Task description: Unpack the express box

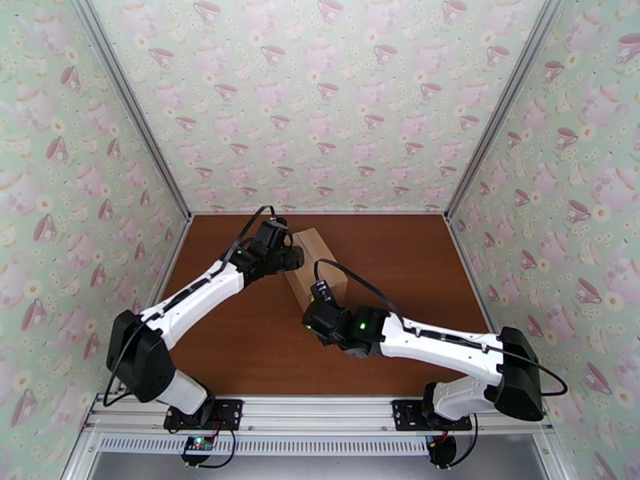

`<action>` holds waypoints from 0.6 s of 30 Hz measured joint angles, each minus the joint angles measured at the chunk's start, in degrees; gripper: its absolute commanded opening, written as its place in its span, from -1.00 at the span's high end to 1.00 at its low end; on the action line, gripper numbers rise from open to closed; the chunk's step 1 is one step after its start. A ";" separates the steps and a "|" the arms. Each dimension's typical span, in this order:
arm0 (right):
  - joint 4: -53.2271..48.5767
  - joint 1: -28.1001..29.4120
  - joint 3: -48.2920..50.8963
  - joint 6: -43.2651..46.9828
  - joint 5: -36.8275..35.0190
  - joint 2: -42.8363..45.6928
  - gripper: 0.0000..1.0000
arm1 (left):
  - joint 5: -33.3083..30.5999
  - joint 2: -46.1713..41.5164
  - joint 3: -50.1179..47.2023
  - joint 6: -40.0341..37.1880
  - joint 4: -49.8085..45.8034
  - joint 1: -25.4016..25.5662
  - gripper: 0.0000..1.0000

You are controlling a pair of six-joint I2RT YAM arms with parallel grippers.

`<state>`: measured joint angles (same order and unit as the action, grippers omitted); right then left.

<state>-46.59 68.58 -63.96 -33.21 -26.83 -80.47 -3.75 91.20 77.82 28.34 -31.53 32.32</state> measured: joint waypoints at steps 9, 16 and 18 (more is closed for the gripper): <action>-0.07 -0.02 0.15 0.00 0.00 0.22 1.00 | -0.68 3.67 1.75 -1.66 -1.92 0.00 -0.05; -0.46 0.00 0.20 -0.15 -0.07 0.46 1.00 | -1.70 7.15 4.85 -2.91 -3.21 0.00 -0.01; -0.92 0.02 0.33 -0.22 -0.11 0.85 1.00 | -2.34 7.65 5.33 -2.93 -3.37 0.09 0.01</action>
<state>-47.51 68.60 -63.64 -33.43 -26.94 -79.61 -6.09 98.85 83.15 25.41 -34.89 32.40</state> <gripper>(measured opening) 0.410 0.504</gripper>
